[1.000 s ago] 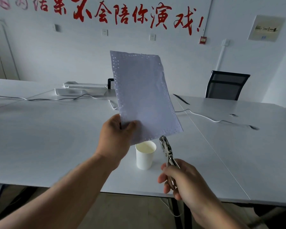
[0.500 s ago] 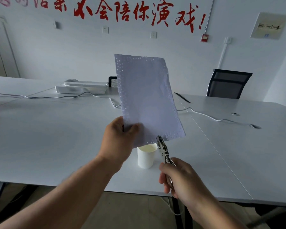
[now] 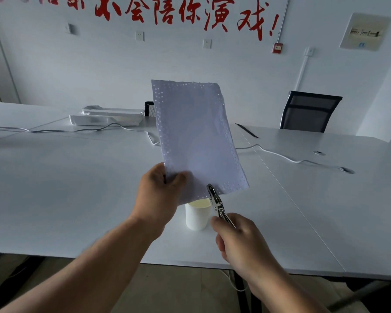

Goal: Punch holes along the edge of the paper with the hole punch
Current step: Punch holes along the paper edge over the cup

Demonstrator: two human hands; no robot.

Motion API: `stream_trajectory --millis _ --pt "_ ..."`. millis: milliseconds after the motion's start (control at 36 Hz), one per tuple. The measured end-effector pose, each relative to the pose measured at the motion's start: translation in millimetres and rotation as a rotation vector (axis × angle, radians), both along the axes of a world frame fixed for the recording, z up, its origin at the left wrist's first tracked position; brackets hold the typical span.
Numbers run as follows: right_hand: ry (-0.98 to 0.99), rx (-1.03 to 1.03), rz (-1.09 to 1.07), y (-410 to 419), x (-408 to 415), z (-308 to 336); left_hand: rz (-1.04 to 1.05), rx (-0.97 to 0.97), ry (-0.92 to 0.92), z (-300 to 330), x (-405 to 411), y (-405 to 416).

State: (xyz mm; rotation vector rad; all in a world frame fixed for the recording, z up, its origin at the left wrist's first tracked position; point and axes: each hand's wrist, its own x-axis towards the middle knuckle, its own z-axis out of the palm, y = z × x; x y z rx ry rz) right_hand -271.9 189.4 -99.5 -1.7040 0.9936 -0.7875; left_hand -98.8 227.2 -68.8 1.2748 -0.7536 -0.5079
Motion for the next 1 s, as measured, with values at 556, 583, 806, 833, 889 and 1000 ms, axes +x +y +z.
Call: stream_trajectory --millis 556,583,806,833,889,1000 --pt "0.106 0.175 0.010 -37 20 7 -0.016 0.190 -0.070 -12 30 -29" --pt "0.107 0.189 0.002 -38 20 7 -0.008 0.202 -0.074 -14 32 -30" --pt "0.150 0.222 -0.032 -40 20 3 -0.011 0.199 -0.056 -23 31 -33" --pt "0.153 0.223 -0.036 -40 19 3 -0.010 0.192 -0.056 -24 31 -34" --pt "0.150 0.232 -0.037 -40 18 3 0.017 0.182 -0.068 -25 31 -36" --pt "0.113 0.300 -0.020 -38 14 5 0.055 0.171 -0.041 -24 31 -37"
